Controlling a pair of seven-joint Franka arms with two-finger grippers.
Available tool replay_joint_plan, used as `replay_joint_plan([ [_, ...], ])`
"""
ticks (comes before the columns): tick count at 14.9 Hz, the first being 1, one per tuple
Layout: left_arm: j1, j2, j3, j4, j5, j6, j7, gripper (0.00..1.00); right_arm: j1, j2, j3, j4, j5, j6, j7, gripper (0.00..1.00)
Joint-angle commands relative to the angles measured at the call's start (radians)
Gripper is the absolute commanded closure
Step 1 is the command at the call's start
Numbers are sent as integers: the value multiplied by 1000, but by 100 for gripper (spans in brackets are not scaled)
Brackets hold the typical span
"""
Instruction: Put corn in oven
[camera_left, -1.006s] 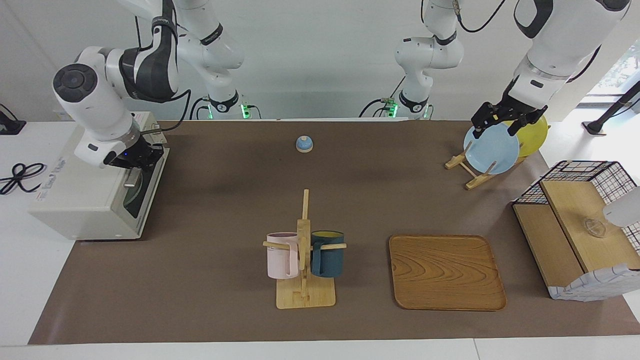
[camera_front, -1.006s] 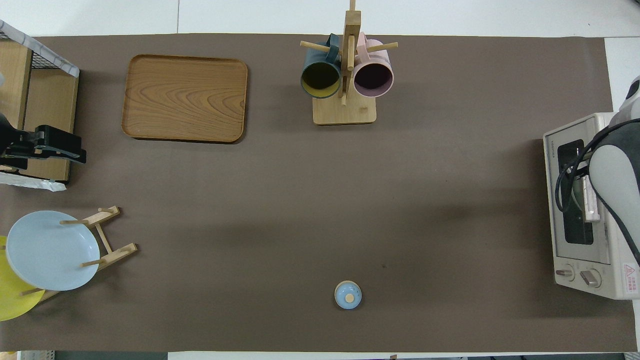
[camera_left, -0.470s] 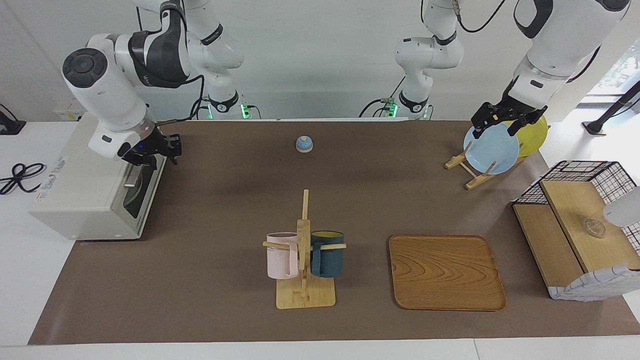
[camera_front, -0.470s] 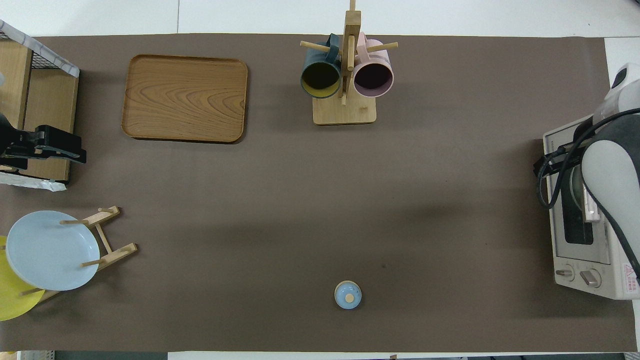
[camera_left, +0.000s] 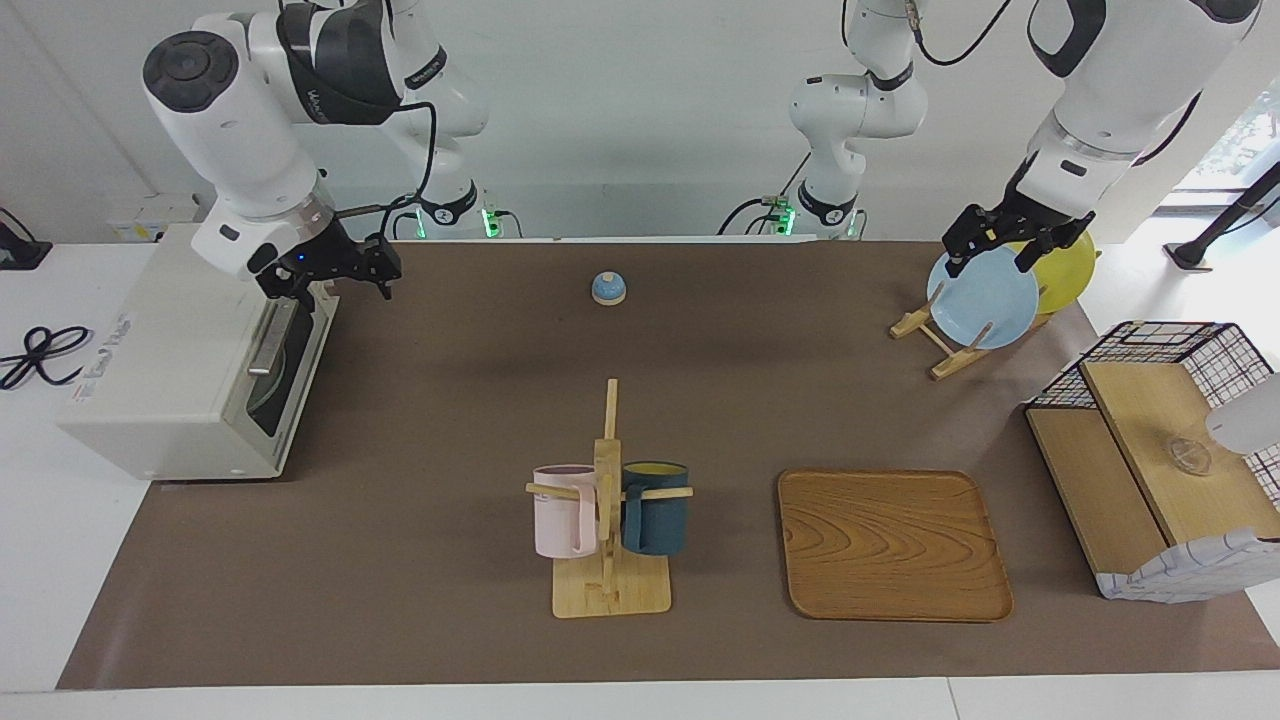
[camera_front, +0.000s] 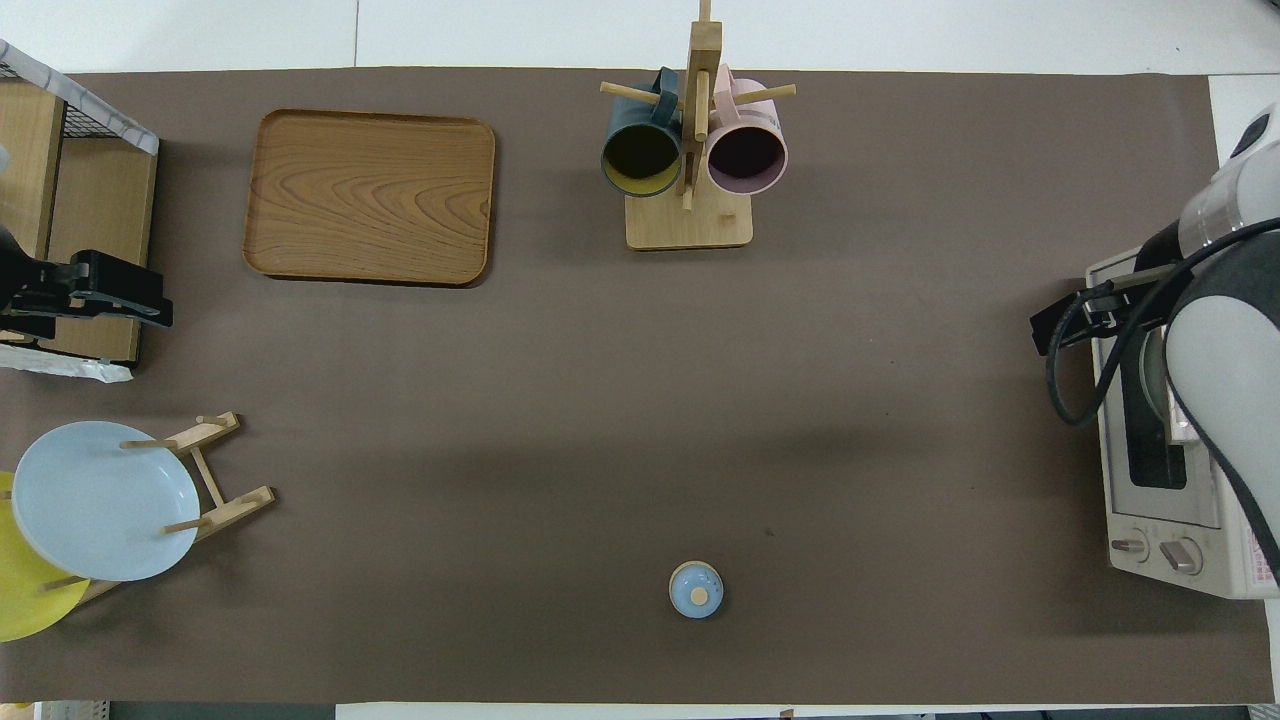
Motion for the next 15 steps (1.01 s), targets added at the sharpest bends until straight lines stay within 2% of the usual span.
replay_joint_plan([
  [1, 12, -5, -5, -3, 4, -13, 9, 0, 126, -33, -134, 1, 66, -26, 43, 0],
  [4, 12, -5, -5, -6, 4, -13, 8, 0, 150, -48, -141, -4, 64, -46, 85, 0],
  [8, 12, -5, -5, -3, 3, -13, 8, 0, 147, -60, -174, -22, 64, -10, 105, 0],
  [15, 12, -5, -5, -3, 3, -13, 9, 0, 148, -60, -178, -16, 64, -17, 108, 0],
])
